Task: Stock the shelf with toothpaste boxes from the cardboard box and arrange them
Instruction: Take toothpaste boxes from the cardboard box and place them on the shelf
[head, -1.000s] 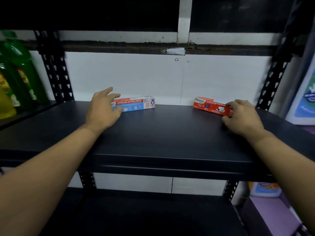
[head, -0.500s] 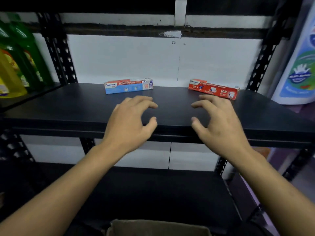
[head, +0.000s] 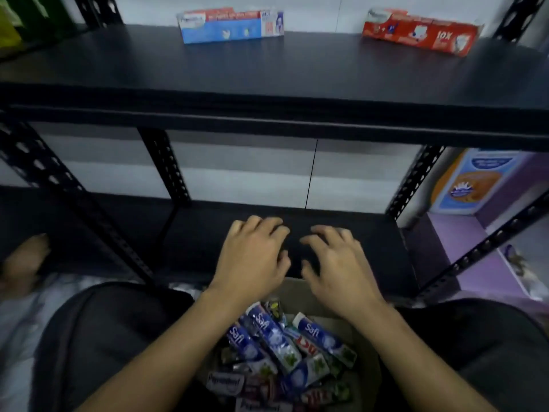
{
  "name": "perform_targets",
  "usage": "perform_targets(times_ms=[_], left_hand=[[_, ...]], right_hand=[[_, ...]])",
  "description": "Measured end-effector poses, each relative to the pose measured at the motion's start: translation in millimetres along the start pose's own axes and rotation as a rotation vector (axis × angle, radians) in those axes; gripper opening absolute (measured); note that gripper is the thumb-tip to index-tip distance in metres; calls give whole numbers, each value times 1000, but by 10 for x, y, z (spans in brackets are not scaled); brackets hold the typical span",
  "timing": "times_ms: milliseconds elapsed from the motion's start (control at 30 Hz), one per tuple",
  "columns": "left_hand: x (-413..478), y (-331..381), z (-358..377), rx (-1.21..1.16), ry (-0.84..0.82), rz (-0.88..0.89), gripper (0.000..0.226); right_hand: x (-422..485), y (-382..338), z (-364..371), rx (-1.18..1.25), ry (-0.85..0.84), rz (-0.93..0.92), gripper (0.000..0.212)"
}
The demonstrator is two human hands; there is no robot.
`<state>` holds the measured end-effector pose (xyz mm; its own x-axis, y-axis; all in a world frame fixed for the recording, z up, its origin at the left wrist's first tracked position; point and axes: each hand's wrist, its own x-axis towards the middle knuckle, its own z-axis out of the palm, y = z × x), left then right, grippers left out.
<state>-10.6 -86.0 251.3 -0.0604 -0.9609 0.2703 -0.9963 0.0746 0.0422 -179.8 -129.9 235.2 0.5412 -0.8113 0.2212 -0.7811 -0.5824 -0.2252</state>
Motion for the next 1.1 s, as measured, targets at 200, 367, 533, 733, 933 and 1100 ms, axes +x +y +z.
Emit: perform_targets(times_ms=[200,367,533,733,933,1100], left_hand=[[-342,-72,900,37,-335,29,38],[-668,-91,1520,40,-536,45,39],[-1132,-127,2088,-124,-788,-41,39],[-1532,-68,2470,-358,-1080,-119,53],[-1527,-108,2595,-415,-1092,-191,73],[-1499,-81,2641,-402,-1089,-203,73]], right_hand=[[-243,145,780,-29,-395,47,48],[-525,299,1305,-57,-617,72,45],[-909,476,1781,19,-852,166,48],[-1427,783,2349,231,-1031,345,66],[-1441,919,2496,354,-956,467,80],[-1347,854,2532,466,-904,675,79]])
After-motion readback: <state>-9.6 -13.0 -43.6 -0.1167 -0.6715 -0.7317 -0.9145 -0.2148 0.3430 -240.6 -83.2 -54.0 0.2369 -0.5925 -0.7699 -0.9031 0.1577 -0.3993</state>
